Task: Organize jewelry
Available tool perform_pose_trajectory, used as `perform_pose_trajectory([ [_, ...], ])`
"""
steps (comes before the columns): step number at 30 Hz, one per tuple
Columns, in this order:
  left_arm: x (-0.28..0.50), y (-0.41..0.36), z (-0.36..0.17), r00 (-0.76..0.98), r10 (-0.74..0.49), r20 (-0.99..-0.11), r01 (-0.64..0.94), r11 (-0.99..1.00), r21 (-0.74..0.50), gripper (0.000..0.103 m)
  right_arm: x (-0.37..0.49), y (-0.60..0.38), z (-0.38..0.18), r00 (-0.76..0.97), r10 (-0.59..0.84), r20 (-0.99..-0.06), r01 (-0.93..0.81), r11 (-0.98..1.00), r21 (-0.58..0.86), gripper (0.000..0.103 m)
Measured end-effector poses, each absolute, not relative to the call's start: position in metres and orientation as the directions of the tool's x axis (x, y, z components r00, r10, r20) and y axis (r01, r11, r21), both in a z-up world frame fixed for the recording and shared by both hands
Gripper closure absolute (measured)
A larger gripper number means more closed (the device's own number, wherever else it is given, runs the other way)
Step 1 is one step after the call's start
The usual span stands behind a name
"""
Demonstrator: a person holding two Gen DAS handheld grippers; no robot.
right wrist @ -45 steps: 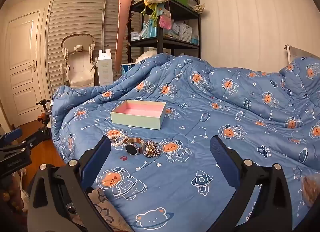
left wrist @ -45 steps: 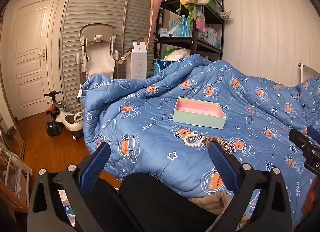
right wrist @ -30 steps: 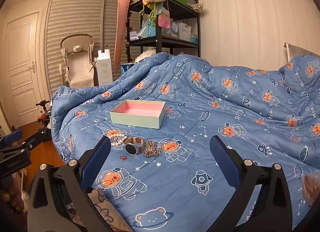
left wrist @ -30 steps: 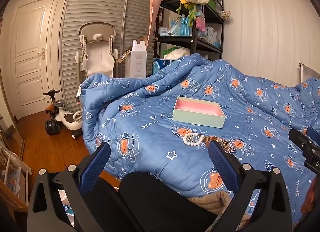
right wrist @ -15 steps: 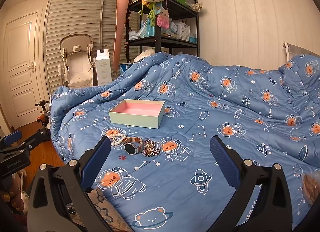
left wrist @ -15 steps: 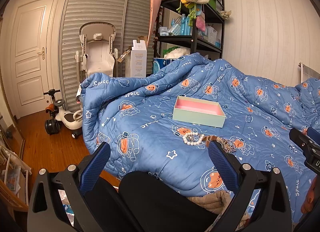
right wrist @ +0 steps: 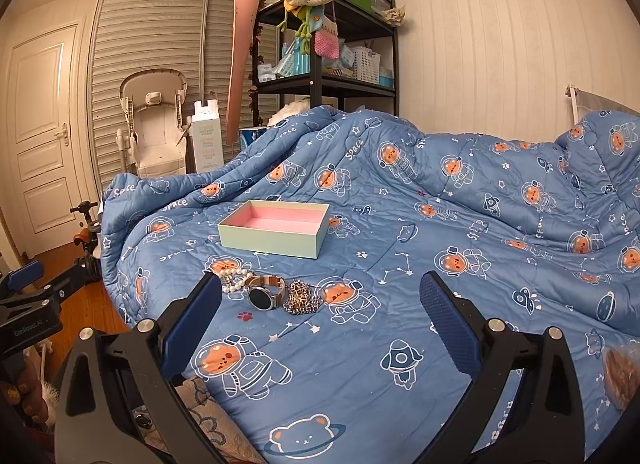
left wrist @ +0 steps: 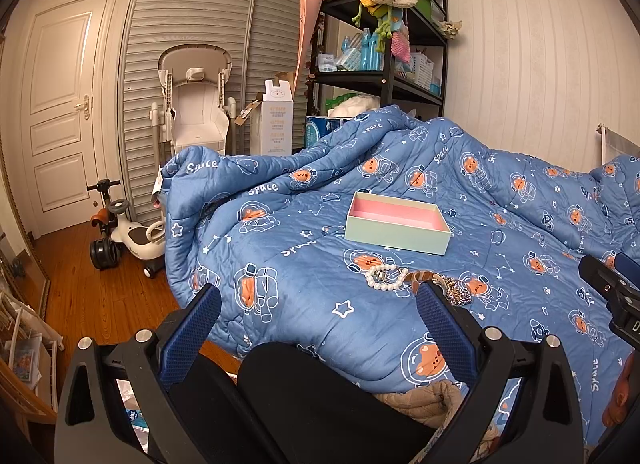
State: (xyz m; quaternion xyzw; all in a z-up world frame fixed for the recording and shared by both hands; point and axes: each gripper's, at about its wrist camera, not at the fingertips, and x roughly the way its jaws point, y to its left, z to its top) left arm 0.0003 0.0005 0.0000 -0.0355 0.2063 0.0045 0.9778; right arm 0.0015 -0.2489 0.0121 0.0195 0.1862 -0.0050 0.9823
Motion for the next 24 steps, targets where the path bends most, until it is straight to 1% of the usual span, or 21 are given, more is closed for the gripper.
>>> perform_pose_trajectory([
  [24,0.0017,-0.0019,-0.0072,0.914,-0.007,-0.407,-0.022,0.998,-0.066,0.007,0.0007,-0.2482,0.0137,0.931,-0.005,-0.366,0.018,0.999,0.033,0.005],
])
